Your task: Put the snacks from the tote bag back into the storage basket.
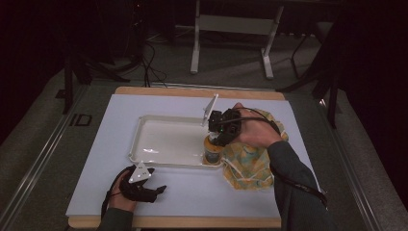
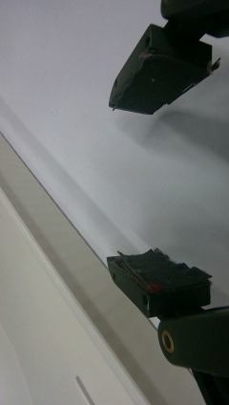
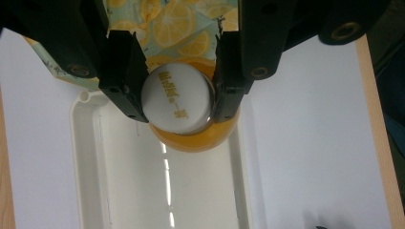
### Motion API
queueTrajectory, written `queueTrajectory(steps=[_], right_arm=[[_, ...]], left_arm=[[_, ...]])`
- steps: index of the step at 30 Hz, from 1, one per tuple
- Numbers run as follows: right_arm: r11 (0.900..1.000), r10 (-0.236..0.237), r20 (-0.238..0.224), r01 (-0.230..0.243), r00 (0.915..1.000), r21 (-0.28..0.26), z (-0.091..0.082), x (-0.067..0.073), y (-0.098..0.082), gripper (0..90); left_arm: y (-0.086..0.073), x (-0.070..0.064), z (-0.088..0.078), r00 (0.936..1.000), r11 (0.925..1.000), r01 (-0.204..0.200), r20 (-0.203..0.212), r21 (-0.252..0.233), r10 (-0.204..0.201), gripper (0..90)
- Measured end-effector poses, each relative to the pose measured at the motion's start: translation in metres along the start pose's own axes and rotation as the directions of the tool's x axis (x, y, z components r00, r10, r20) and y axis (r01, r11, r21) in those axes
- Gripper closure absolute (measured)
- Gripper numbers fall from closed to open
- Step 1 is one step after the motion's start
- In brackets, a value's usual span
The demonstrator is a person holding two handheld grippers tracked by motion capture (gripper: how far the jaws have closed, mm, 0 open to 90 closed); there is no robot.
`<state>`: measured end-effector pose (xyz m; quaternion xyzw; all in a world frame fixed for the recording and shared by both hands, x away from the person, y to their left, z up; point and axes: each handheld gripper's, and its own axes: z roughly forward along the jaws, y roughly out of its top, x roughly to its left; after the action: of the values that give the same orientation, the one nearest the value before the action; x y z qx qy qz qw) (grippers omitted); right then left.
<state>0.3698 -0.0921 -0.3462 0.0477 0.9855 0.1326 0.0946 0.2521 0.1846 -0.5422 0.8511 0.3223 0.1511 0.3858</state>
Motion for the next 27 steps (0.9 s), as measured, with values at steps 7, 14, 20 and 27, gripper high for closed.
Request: queueTrajectory(steps=[7,14,20,27], right_arm=[[1.000,0.018,-0.006,-0.018,0.9998,0.004,0.004,0.000,-0.001,58.8],[0.999,0.032,-0.007,-0.031,0.9995,0.024,0.009,0.000,-0.002,58.8],[0.999,0.036,-0.009,-0.035,0.9993,0.033,0.011,0.000,-0.002,58.8],[0.998,0.049,-0.012,-0.049,0.9987,0.037,0.012,-0.001,-0.003,58.8]], left_arm=[[0.000,0.000,0.000,1.0000,1.0000,0.002,0.000,-0.003,-0.002,22.1],[0.000,0.000,0.000,1.0000,1.0000,0.002,0.000,-0.003,-0.002,22.1],[0.000,0.000,0.000,1.0000,1.0000,0.001,-0.001,-0.003,-0.001,22.1],[0.000,0.000,0.000,1.0000,1.0000,0.001,-0.001,-0.002,-0.001,22.1]])
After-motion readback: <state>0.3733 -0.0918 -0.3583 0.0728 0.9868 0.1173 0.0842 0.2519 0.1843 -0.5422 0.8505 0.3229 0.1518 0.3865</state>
